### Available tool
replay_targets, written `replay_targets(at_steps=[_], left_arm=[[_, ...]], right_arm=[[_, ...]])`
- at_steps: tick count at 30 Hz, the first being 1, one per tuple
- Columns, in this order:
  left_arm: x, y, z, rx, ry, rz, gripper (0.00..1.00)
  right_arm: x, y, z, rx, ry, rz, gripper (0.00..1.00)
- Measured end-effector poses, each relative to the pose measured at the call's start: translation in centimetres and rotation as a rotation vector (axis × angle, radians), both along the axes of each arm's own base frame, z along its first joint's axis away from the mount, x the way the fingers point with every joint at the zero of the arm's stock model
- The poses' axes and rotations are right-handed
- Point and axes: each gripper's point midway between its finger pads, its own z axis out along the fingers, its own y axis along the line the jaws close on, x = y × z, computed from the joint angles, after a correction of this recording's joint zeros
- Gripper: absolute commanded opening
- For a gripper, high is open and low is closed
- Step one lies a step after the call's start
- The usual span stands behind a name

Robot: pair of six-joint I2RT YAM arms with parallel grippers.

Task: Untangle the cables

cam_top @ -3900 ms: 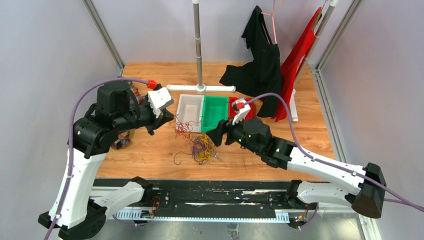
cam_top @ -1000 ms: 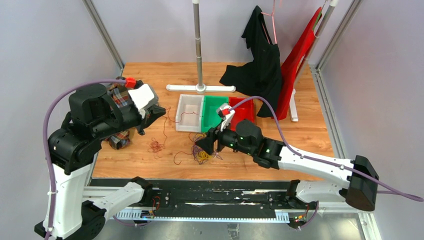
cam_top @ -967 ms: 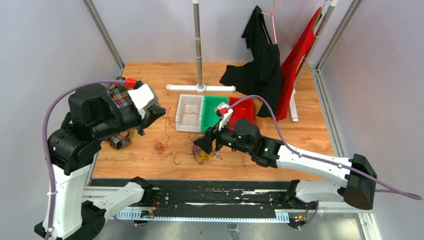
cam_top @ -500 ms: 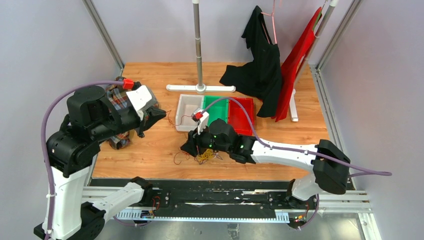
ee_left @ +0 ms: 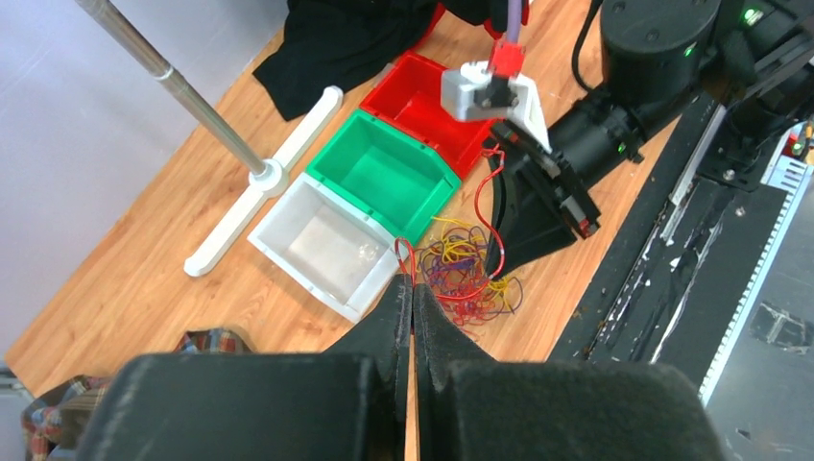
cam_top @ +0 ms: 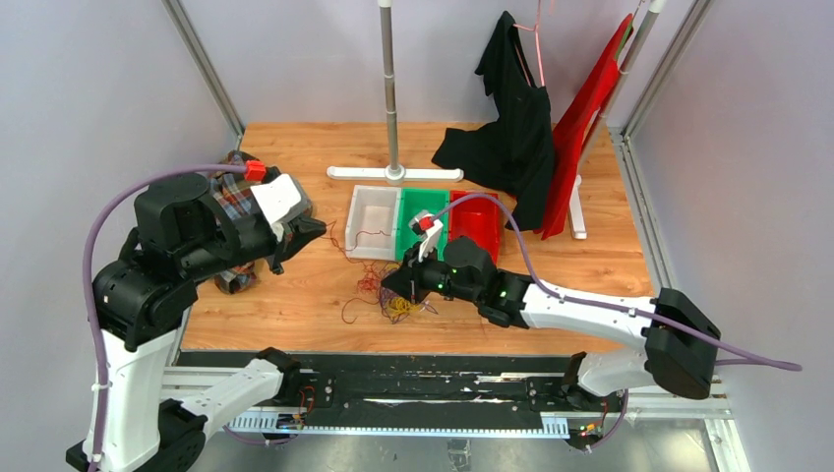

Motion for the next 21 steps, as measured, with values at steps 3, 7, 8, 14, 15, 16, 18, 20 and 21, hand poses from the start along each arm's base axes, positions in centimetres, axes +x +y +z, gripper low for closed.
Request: replay_targets(at_steps=[3,7,8,14,15,16,18,20,21], left_arm=[[-0.1,0.1,-0.6,0.013,0.0,-0.004,0.0],[-0.5,0.5,-1.4,0.031,0.003,-0.002,0.0],[-0.6,0.6,-1.5,0.034,0.003,-0.001,0.0],[-0.6,1.7,-3.9,0.081,0.018,0.044,0.0],[-0.7,1.9,-4.7,0.093,0.032,0.05,0.0],[-0.7,2.0,-5.6,0.104,0.047,0.056,0.0],[-1.0,2.4,-7.3,0.128,0.081,0.065,0.0],[-1.2,2.6,-7.9,0.139,0.096,0.068,0.0],[-1.2,2.6,-7.8,0.142,0.094,0.07,0.0]], right_arm=[[0.1,-0.6,1.1,0.025,-0.004,-0.012,0.0],[0.1,-1.1,2.5,0.054,-0.019,-0.017,0.0],[0.1,-1.2,2.6,0.055,-0.02,-0.019,0.0],[0.6,-1.6,3.3,0.029,-0.026,-0.032,0.01],[0.7,-1.6,3.5,0.029,-0.032,-0.032,0.01],[0.7,-1.6,3.9,0.029,-0.039,-0.032,0.01],[0.8,-1.6,4.7,0.035,-0.054,-0.03,0.1],[0.8,-1.5,5.3,0.038,-0.066,-0.027,0.23],[0.9,-1.4,5.5,0.037,-0.069,-0.026,0.34]])
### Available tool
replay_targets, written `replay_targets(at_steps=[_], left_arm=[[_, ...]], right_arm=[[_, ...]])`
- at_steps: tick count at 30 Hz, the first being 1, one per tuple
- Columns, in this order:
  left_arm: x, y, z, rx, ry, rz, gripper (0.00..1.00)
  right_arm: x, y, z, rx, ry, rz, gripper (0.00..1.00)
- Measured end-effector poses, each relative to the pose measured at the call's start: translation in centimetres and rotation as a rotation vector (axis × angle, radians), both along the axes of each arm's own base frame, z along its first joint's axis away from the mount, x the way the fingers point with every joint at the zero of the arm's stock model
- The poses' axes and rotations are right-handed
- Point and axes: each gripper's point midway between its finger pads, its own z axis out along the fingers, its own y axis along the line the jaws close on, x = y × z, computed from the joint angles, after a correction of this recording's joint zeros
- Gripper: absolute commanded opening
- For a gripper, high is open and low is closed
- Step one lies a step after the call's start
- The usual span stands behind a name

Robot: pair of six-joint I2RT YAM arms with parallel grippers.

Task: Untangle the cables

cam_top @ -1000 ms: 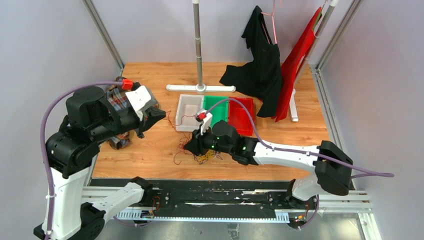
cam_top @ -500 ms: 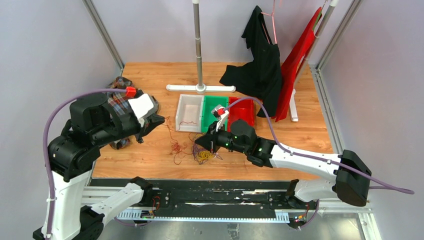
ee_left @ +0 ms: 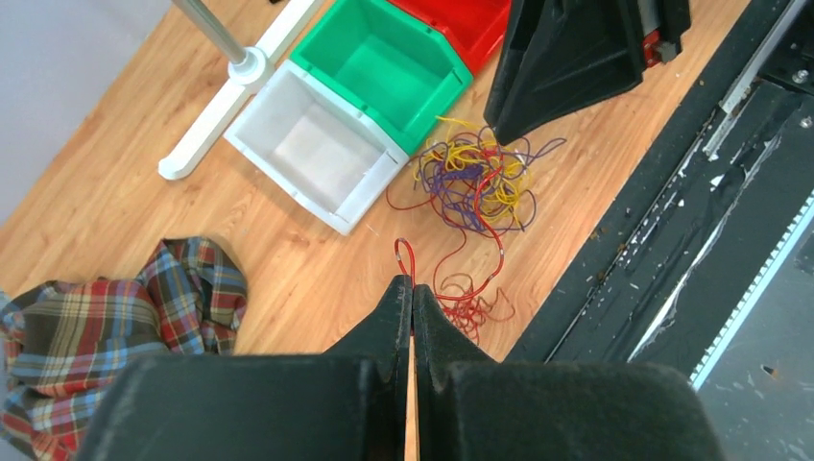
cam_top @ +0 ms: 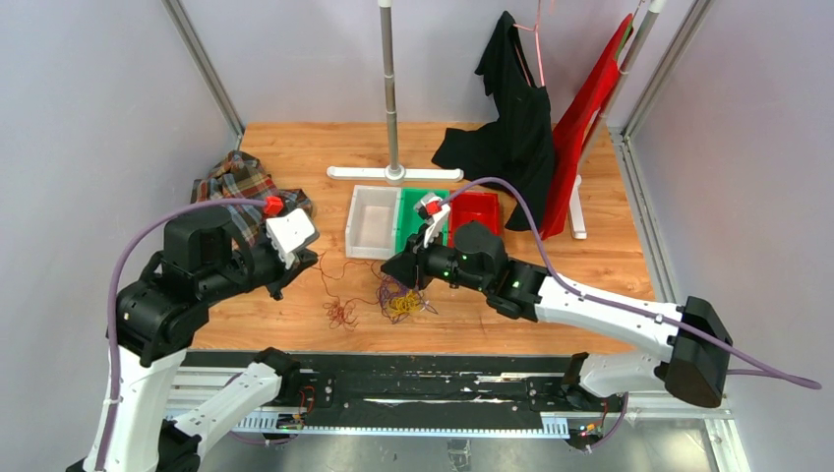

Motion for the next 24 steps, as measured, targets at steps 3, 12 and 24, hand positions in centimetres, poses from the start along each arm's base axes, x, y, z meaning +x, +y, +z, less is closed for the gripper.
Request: replay_targets(at_steps=[3,12,24], left_arm=[[0.0,0.1,0.8,-0.002,-0.026,0.003,0.01],[-0.7,-0.3,3.8,-0.042,-0.108,-0.049,0.0],[0.1,-1.2,4.6,-0.042,-0.103,-0.081,0.0]], right_arm=[[0.2,0.6,-0.5,-0.011,0.003,0.008,0.63],[0.0,3.9,-8.6,-0.147,0.142,0.093,0.7],[-3.4,9.5,-9.6,-0.11,0.226,0.285,0.7]])
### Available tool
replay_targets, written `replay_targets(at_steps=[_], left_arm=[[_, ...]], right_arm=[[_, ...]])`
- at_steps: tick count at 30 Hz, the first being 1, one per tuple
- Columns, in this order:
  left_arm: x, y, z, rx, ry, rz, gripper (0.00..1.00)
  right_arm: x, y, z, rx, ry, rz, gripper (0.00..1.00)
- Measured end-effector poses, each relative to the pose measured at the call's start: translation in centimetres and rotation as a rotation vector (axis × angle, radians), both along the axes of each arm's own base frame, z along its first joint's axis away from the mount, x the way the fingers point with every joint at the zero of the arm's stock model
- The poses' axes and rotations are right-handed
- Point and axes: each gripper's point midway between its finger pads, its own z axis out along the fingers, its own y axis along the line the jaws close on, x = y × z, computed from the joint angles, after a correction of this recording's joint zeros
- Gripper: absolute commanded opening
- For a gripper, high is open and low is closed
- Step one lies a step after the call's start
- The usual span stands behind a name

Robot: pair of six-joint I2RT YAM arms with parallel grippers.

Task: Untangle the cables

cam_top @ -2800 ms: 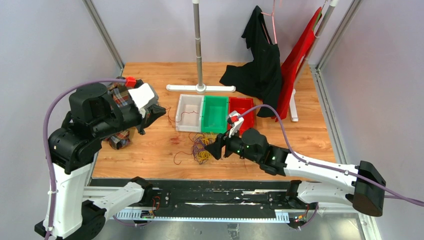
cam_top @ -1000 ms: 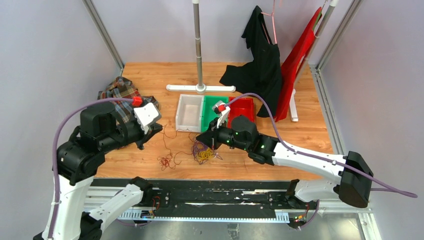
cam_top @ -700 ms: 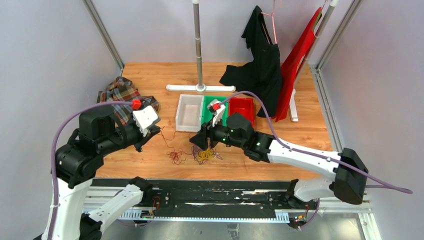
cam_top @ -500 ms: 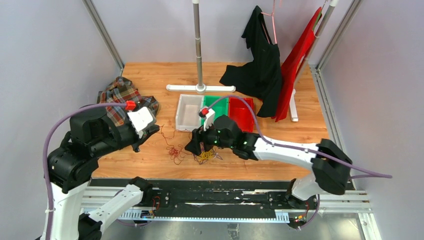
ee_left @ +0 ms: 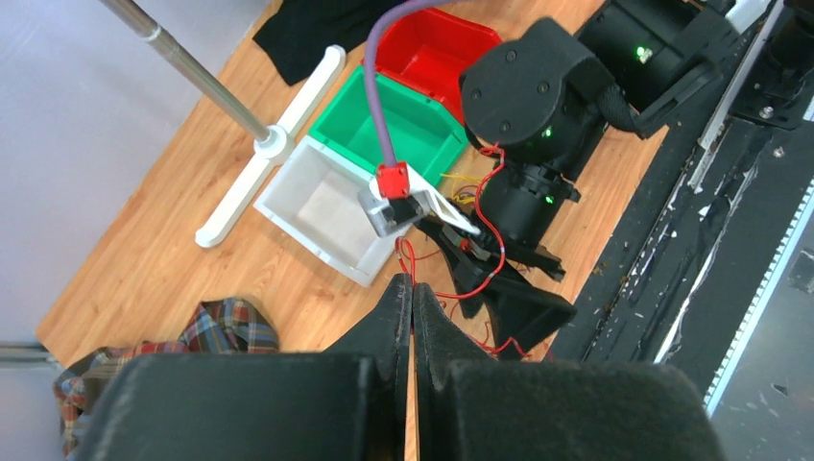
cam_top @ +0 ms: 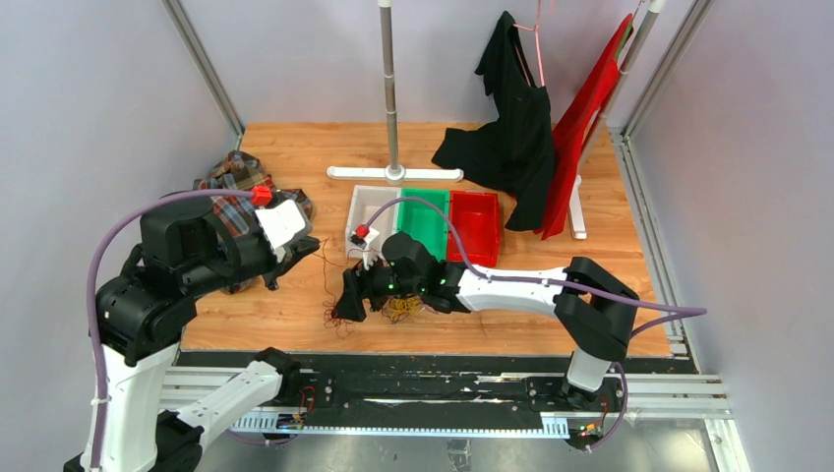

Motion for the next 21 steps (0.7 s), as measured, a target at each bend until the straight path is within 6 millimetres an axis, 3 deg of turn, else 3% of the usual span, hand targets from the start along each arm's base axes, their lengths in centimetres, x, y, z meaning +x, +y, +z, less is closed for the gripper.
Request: replay_targets(at_steps=[7,11,16,21], left_arm=[[-0.4,0.0,1.0,-0.016,-0.025,-0.009,0.0],[-0.4,-0.1,1.0,-0.018,-0.023,-0.015,0.0],[-0.5,-0.1,1.4,-0.022,-0.033,-0.015,0.0],[-0.5,0.0,1.7,-0.023,-0.044,-0.013,0.0]], right_arm=[[-1.4,0.8,-0.8,0.001,0.046,0.038,0.56],[-1.3,1.2,-0.8,0.004,0.06,0.036,0.39],[-1.2,1.7,-0.5,0.016,0.066,0.037,0.09],[-1.0,1.8,-0.3,0.021,0.064,0.021,0.01]])
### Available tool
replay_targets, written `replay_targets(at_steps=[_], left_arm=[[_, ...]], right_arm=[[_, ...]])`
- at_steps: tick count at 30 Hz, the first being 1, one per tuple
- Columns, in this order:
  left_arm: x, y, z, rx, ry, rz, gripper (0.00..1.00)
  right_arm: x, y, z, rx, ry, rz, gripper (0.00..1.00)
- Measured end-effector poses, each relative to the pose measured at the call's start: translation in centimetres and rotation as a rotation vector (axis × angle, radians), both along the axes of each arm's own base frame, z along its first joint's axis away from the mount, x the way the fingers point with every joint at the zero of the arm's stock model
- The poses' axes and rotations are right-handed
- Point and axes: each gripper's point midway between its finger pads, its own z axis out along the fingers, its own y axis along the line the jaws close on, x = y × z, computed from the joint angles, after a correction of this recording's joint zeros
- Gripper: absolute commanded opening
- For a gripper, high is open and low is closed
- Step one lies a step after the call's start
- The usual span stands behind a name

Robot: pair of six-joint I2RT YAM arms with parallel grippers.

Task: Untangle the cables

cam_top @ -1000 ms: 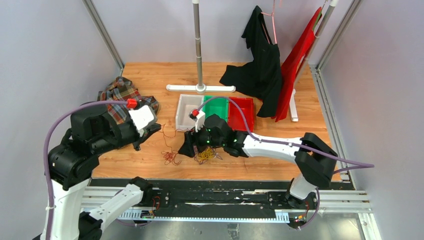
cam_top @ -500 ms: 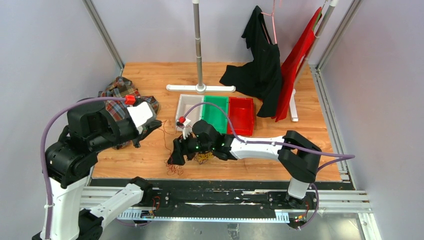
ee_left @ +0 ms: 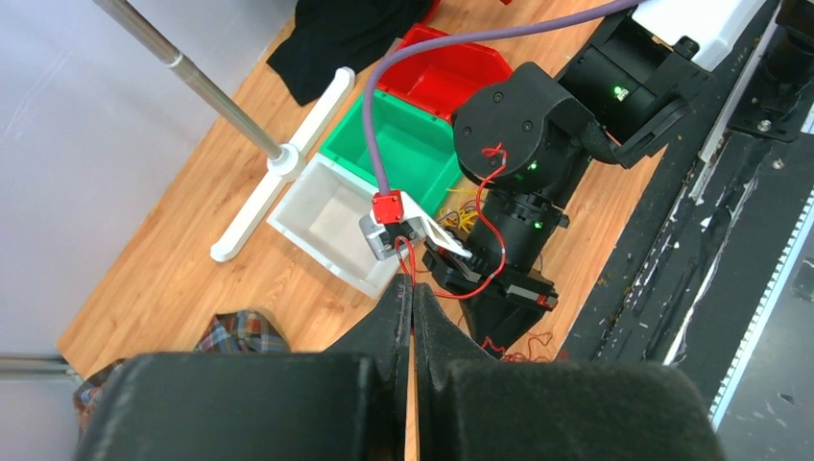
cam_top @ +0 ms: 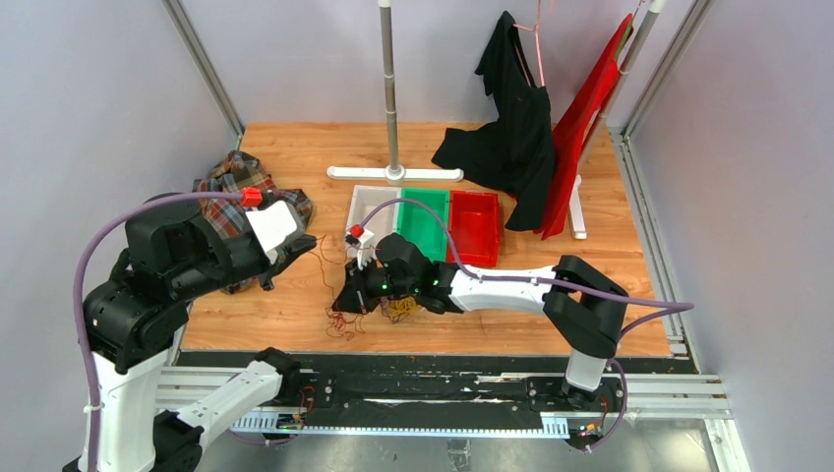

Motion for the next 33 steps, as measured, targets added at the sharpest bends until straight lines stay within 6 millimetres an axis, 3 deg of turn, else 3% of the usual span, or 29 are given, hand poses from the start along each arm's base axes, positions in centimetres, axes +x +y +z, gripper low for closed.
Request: replay_targets(at_steps=[5,8,13,18,20,23,27,33], left_arm=[[-0.2,0.2,0.0,0.003,-0.012,0.005,0.0],[-0.4,0.4,-0.2,0.003,-0.018,0.008,0.0],[-0.9,1.0,-1.5,0.027,-0.019,0.017,0.0],[-1.1,1.6,-3.6,0.059,0.0,0.028,0.03],[-1.2,1.8,-5.3,0.081,0.024,0.032,0.12],[-1.5,2.2,-8.9,0.124,0.085,0.039,0.47],[-2.0,2.5,-12.4,0.167,0.152,0.035,0.74],[-2.6,1.9,-11.8,0.136,0.163,0.003,0.89]], right_arm=[[1.4,-1.0,0.4,-0.004,-0.017,-0.065,0.01],[3.4,-2.4,1.4,0.006,-0.036,-0.139,0.01],[7.6,-5.3,5.3,0.064,-0.09,-0.289,0.0],[9.1,-6.9,8.9,0.129,-0.137,-0.358,0.01],[9.1,-7.2,9.7,0.144,-0.147,-0.364,0.01],[9.0,-7.4,10.4,0.155,-0.153,-0.366,0.01],[8.8,-7.5,11.3,0.174,-0.158,-0.357,0.01],[7.9,-7.2,12.5,0.212,-0.152,-0.308,0.01]])
